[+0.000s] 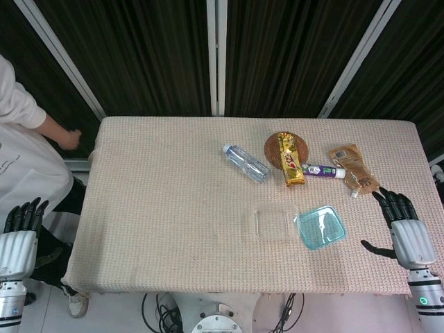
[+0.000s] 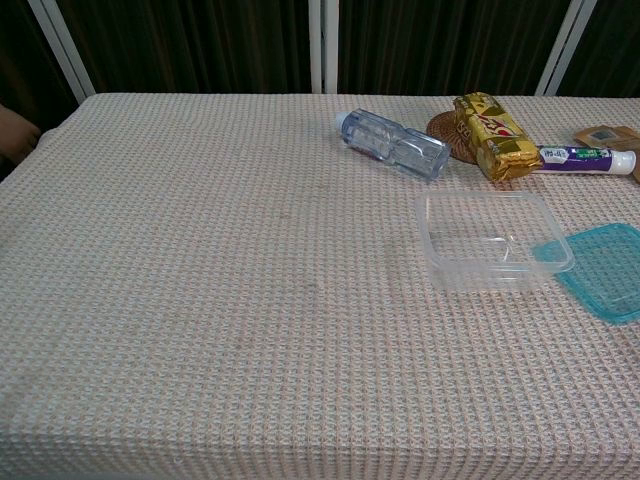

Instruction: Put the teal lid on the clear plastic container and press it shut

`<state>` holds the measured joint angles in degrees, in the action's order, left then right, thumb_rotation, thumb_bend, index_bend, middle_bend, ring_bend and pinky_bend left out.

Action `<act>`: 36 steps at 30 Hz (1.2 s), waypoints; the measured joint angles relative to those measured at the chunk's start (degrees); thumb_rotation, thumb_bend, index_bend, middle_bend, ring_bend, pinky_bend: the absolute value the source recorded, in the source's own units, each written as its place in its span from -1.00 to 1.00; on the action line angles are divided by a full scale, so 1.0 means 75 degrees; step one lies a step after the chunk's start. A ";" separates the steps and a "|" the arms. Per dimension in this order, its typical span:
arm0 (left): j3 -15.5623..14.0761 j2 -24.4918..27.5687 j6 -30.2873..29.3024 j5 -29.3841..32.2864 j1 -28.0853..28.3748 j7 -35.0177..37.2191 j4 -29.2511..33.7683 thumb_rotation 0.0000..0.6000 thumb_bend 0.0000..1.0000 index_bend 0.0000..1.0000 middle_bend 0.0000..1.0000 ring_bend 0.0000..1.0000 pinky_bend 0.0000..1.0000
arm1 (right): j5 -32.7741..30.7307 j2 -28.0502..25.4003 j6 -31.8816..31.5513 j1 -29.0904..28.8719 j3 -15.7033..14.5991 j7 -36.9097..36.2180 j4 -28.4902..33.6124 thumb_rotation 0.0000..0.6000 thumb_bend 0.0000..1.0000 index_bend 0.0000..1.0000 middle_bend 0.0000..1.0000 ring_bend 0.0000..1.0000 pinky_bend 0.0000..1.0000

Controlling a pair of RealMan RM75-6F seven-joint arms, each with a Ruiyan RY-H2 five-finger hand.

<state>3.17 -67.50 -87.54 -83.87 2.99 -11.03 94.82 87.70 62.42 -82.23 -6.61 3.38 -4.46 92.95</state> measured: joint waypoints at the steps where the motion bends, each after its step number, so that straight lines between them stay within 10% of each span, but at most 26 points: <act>1: 0.0009 -0.0001 0.0026 0.0011 0.0019 -0.0020 0.0007 1.00 -1.00 -0.93 -1.00 -1.00 -0.87 | -0.0009 -0.0003 0.0026 -0.0011 -0.0002 0.0016 0.0016 1.00 -1.00 -1.00 -1.00 -1.00 -1.00; 13: -0.0069 0.0017 -0.0050 -0.0103 -0.0022 -0.0036 0.0093 1.00 -1.00 -0.93 -1.00 -1.00 -0.87 | 0.0150 -0.0108 0.0558 -0.0226 -0.0195 0.0101 0.0106 1.00 -1.00 -1.00 -0.92 -1.00 -1.00; 36: -0.0194 0.0052 -0.0127 -0.0206 -0.0139 -0.0163 0.0321 1.00 -1.00 -0.93 -1.00 -1.00 -0.87 | -0.0980 0.0541 0.4820 -0.2692 -0.0372 0.2865 -0.0794 1.00 -0.95 -1.00 -0.91 -1.00 -1.00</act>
<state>1.71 -67.11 -88.50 -85.41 1.95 -12.25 97.22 80.35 66.48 -46.08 -26.81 0.59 17.03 86.99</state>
